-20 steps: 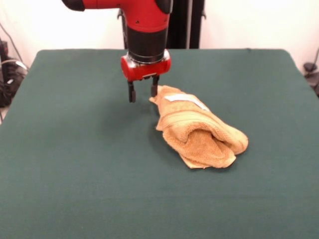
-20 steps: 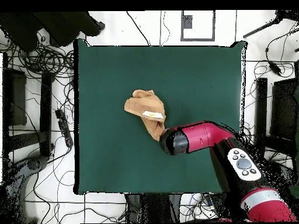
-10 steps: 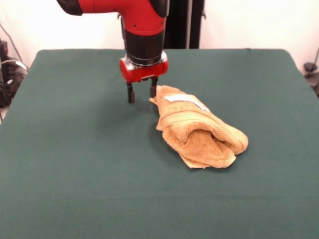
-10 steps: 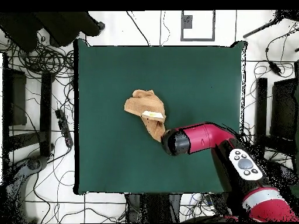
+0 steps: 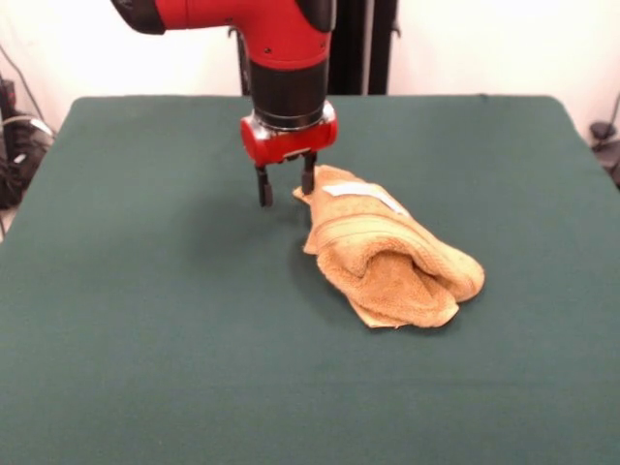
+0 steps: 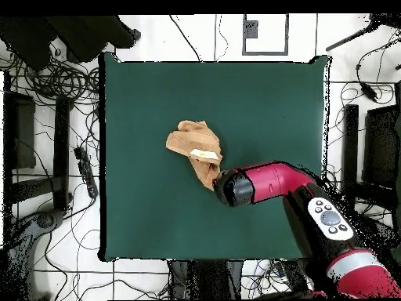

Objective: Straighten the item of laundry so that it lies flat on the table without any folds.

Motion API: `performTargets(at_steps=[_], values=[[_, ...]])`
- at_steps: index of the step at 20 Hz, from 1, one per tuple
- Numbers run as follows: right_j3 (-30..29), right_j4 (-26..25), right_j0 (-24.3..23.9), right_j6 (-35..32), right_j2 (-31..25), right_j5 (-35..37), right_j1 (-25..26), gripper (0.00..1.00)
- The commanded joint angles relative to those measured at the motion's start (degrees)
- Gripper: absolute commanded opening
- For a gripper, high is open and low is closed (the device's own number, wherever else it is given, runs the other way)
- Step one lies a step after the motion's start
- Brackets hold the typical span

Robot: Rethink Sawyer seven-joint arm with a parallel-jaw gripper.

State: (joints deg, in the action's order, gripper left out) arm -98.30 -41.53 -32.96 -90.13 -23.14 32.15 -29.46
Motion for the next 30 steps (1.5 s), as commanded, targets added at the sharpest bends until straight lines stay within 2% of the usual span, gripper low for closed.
performTargets(at_steps=[1,8,11,24,30], values=[[-3.0,-0.7,-1.6,11.2,-9.3,-0.5,1.1,1.00],[-3.6,-2.4,-2.1,10.5,-10.1,-0.1,1.9,1.00],[-2.3,-2.8,-0.9,10.9,-9.1,2.4,2.4,1.00],[-1.1,-3.1,0.7,10.6,-7.4,4.9,2.6,1.00],[-0.2,-3.7,2.4,11.4,-5.1,8.8,2.8,1.00]])
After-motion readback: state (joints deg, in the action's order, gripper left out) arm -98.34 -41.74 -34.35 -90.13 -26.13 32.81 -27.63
